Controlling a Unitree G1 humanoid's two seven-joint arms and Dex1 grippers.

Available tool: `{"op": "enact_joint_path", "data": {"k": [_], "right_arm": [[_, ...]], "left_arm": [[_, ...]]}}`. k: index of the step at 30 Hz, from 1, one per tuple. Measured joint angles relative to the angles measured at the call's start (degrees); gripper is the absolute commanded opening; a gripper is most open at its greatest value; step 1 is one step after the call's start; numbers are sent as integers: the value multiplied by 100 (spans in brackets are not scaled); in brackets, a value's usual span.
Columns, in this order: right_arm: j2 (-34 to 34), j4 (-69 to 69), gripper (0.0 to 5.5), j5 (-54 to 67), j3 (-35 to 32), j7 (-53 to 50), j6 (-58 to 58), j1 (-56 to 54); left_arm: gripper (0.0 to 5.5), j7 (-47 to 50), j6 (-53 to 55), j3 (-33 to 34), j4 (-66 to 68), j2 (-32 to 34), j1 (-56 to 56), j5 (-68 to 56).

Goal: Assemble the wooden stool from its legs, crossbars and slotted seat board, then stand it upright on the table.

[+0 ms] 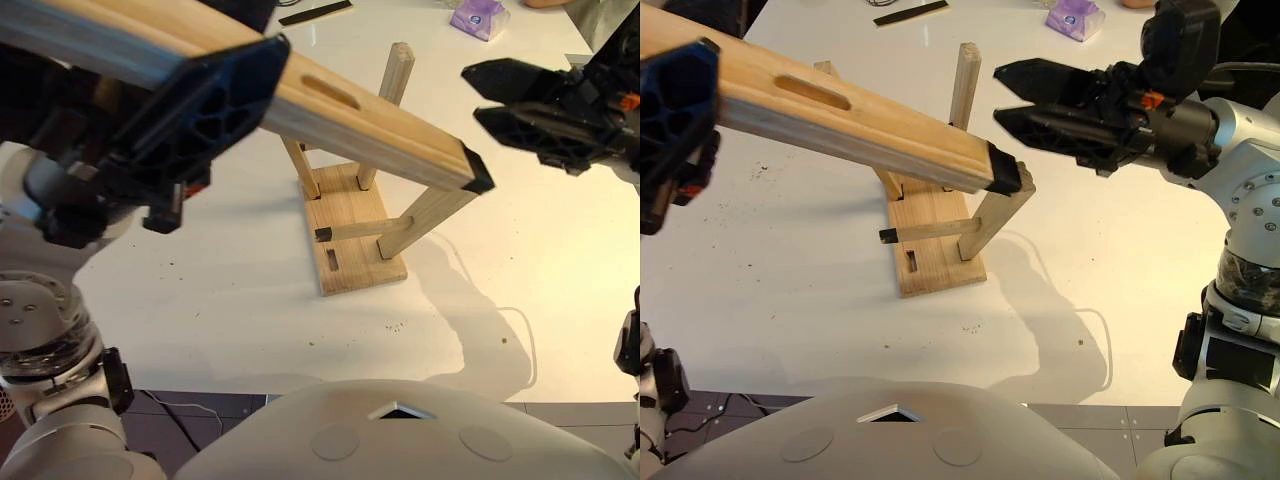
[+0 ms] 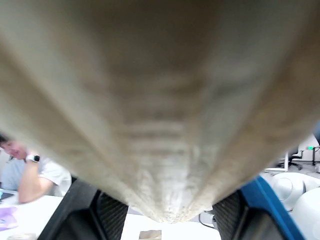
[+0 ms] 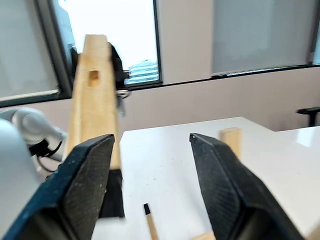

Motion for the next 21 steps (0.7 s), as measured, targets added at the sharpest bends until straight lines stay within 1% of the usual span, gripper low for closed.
{"op": "enact_joint_path", "data": {"k": [3,6,8,10,12,14,16,18,21], "right_arm": [[6,336,277,-407,-114,-90,-201,20],[-12,565,277,-864,-189,-84,-468,288],[-9,657,277,-1164,-173,-41,-623,471],[-5,690,277,-1371,-174,-12,-753,591],[11,700,277,-1495,-173,21,-818,686],[30,706,277,-1567,-180,35,-877,728],[50,737,277,-1586,-178,72,-889,737],[114,876,277,-1698,-129,123,-910,675],[184,978,277,-1755,-30,197,-914,599]], "left_arm": [[204,-314,161,676,287,544,255,305],[204,-951,387,1314,732,1124,659,977],[204,-1384,428,1551,826,1342,941,1458],[204,-1784,433,1616,775,1413,1394,2047],[204,-2088,348,1611,615,1340,1925,2630],[204,-2313,133,1459,324,1018,2470,3094],[204,-2461,-264,1103,83,596,2826,3562],[204,-2569,-672,602,-1,276,3118,4234],[204,-2740,-1032,157,133,36,3332,4696]]}}
